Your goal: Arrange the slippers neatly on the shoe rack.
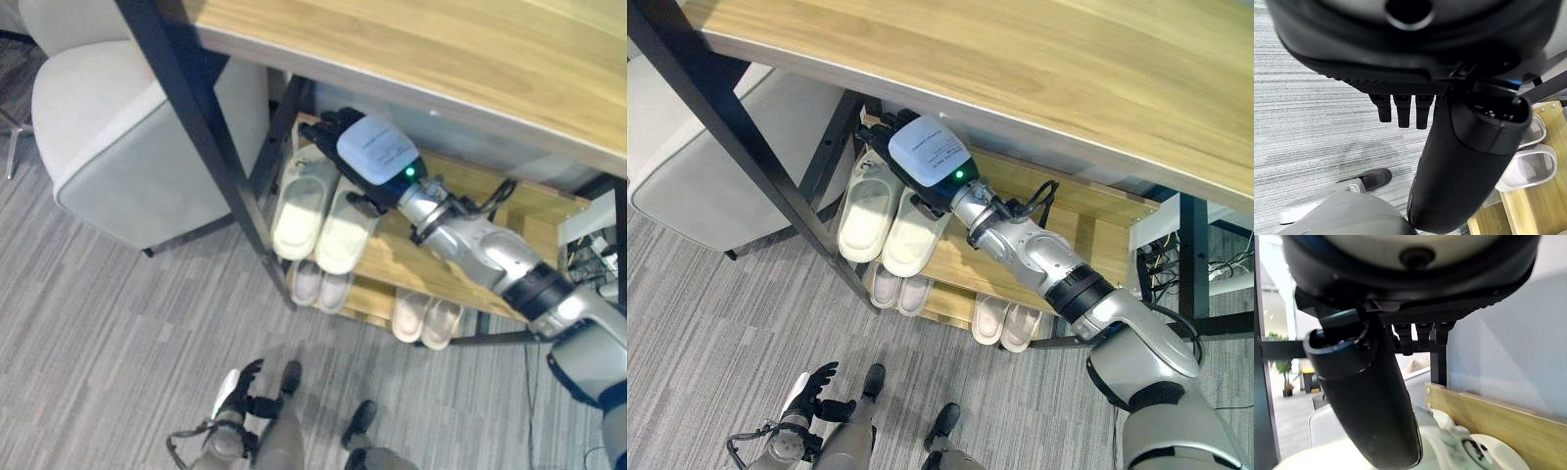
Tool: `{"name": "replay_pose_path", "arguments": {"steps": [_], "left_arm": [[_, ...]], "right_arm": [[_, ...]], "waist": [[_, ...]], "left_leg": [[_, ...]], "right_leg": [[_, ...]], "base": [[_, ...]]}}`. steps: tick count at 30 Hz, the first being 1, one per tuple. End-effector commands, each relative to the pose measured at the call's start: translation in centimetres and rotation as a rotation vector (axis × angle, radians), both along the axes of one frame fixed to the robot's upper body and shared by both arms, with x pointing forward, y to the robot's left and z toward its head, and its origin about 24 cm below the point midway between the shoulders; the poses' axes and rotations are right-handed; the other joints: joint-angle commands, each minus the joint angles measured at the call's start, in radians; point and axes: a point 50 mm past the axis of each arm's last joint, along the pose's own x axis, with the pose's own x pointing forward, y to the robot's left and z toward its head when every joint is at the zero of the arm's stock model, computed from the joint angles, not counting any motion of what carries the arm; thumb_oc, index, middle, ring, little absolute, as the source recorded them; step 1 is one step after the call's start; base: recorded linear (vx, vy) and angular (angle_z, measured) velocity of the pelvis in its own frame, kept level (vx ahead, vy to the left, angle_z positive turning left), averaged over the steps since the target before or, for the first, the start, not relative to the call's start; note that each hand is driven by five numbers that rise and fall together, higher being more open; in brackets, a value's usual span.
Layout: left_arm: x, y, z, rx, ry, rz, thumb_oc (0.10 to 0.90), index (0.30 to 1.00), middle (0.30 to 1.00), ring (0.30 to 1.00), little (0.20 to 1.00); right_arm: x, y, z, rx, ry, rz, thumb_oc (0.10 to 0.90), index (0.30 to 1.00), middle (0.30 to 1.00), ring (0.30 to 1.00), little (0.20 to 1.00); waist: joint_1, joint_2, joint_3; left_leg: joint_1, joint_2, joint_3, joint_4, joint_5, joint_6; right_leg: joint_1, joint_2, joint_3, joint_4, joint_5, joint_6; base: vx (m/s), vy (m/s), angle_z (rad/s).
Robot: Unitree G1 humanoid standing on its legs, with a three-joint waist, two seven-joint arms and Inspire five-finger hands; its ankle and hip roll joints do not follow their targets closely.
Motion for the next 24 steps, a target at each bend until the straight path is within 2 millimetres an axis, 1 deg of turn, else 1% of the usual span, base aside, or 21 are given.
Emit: {"name": "replay_pose_path", "arguments": {"steps": [1,3,7,10,12,14,15,16,17,19,20,21,22,23,24], "left_arm": [[-0.5,-0.3,-0.3,0.02,0.008,-0.028,0.8,0.9,0.9,0.9,0.9],[-0.5,-0.4,-0.3,0.017,0.009,-0.025,0.8,0.9,0.9,0.9,0.9],[-0.9,-0.5,-0.5,0.012,0.021,-0.014,0.8,0.9,0.9,0.9,0.9],[-1.1,-0.6,-0.7,0.011,0.036,-0.002,0.8,0.9,0.9,0.9,0.9],[-1.2,-0.5,-0.8,0.014,0.043,0.009,0.8,0.9,0.9,0.9,0.9],[-1.2,-0.4,-0.8,0.019,0.048,0.018,0.8,0.9,0.9,0.9,0.9],[-1.3,-0.4,-0.8,0.02,0.049,0.018,0.8,0.9,0.9,0.9,0.9],[-1.1,-0.5,-0.7,0.018,0.043,0.02,0.8,0.9,0.9,0.9,0.9],[-1.1,-0.5,-0.7,0.018,0.042,0.012,0.8,0.9,0.9,0.9,0.9],[-1.0,-0.6,-0.7,0.017,0.044,0.011,0.8,0.9,0.9,0.9,0.9],[-0.8,-0.7,-0.6,0.016,0.04,0.007,0.8,0.9,0.9,0.9,0.9],[-0.7,-0.7,-0.6,0.017,0.04,0.005,0.8,0.9,0.9,0.9,0.9],[-0.7,-0.7,-0.7,0.016,0.05,0.007,0.8,0.9,0.9,0.9,0.9],[-0.7,-0.7,-0.7,0.017,0.049,0.007,0.8,0.9,0.9,0.9,0.9],[-0.7,-0.7,-0.8,0.013,0.053,0.009,0.8,0.9,0.9,0.9,0.9]], "right_arm": [[-1.8,-0.5,3.7,0.254,-0.083,0.099,0.8,0.9,0.9,0.9,0.9],[-2.3,-0.8,3.1,0.357,-0.039,0.128,0.8,0.9,0.9,0.9,0.9],[-3.4,-2.0,1.1,0.594,0.077,0.16,0.8,0.9,0.9,0.9,0.9],[-4.3,-2.6,-1.3,0.792,0.196,0.179,0.8,0.9,0.9,0.9,0.9],[-4.8,-3.2,-2.5,0.88,0.245,0.168,0.8,0.9,0.9,0.9,0.9],[-5.1,-3.4,-3.7,0.957,0.301,0.165,0.8,0.9,0.9,0.9,0.9],[-5.2,-3.4,-3.7,0.958,0.303,0.164,0.8,0.9,0.9,0.9,0.9],[-5.4,-3.3,-4.9,1.061,0.376,0.176,0.8,0.9,0.9,0.9,0.9],[-5.2,-3.2,-6.0,1.155,0.45,0.18,0.8,0.9,0.9,0.9,0.9],[-5.1,-2.9,-6.8,1.242,0.524,0.203,0.8,0.9,0.9,0.9,0.9],[-5.0,-2.7,-7.5,1.313,0.581,0.213,0.8,0.9,0.9,0.9,0.9],[-4.8,-2.6,-7.9,1.391,0.624,0.231,0.8,0.9,0.9,0.9,0.9],[-4.5,-2.6,-8.6,1.507,0.691,0.253,0.8,0.9,0.9,0.9,0.9],[-4.5,-2.6,-8.6,1.508,0.692,0.254,0.8,0.9,0.9,0.9,0.9],[-4.2,-2.6,-9.0,1.626,0.748,0.291,0.8,0.9,0.9,0.9,0.9]], "waist": [[-0.016,-0.006,-0.064],[-0.023,-0.002,-0.066],[-0.041,0.003,-0.07],[-0.055,0.01,-0.072],[-0.063,0.012,-0.074],[-0.069,0.013,-0.073],[-0.068,0.013,-0.074],[-0.072,0.016,-0.072],[-0.073,0.016,-0.07],[-0.073,0.016,-0.066],[-0.072,0.016,-0.063],[-0.07,0.014,-0.061],[-0.066,0.01,-0.058],[-0.066,0.01,-0.058],[-0.057,0.005,-0.051]], "left_leg": [[0.078,-0.008,0.064,-0.009,-0.103,-0.01],[0.082,-0.008,0.067,-0.009,-0.105,-0.009],[0.091,-0.008,0.071,-0.009,-0.11,-0.005],[0.097,-0.01,0.077,-0.009,-0.113,-0.003],[0.1,-0.01,0.079,-0.009,-0.115,-0.002],[0.1,-0.009,0.083,-0.009,-0.116,0.0],[0.1,-0.009,0.083,-0.009,-0.116,0.0],[0.099,-0.007,0.084,-0.009,-0.115,0.001],[0.097,-0.008,0.085,-0.009,-0.115,0.001],[0.094,-0.008,0.084,-0.009,-0.113,0.001],[0.092,-0.008,0.083,-0.009,-0.111,0.001],[0.089,-0.008,0.083,-0.009,-0.11,0.0],[0.084,-0.009,0.081,-0.009,-0.108,-0.001],[0.084,-0.009,0.081,-0.009,-0.108,-0.001],[0.077,-0.009,0.075,-0.009,-0.106,-0.003]], "right_leg": [[0.059,-0.035,0.056,0.028,-0.099,0.086],[0.061,-0.035,0.057,0.027,-0.098,0.087],[0.065,-0.037,0.061,0.028,-0.097,0.087],[0.064,-0.038,0.065,0.031,-0.096,0.087],[0.064,-0.038,0.068,0.031,-0.094,0.088],[0.062,-0.038,0.071,0.032,-0.093,0.089],[0.062,-0.038,0.071,0.031,-0.093,0.089],[0.059,-0.038,0.074,0.032,-0.092,0.089],[0.056,-0.038,0.077,0.033,-0.091,0.089],[0.051,-0.037,0.078,0.034,-0.09,0.088],[0.049,-0.037,0.078,0.033,-0.09,0.087],[0.048,-0.036,0.077,0.033,-0.088,0.087],[0.045,-0.035,0.074,0.031,-0.087,0.086],[0.044,-0.035,0.074,0.031,-0.087,0.086],[0.041,-0.035,0.069,0.03,-0.086,0.086]], "base": [[0.0,0.0,0.0],[0.0,0.0,0.0],[0.0,0.006,-0.02],[0.0,0.007,-0.01],[0.0,0.016,-0.13],[-0.01,0.005,-0.14],[-0.01,0.002,-0.06],[-0.02,0.011,-0.03],[0.0,0.0,0.0],[-0.02,0.01,-0.05],[-0.02,0.002,-0.04],[0.0,0.0,0.0],[0.0,0.0,0.0],[0.0,0.0,0.0],[0.0,0.0,0.0]]}}
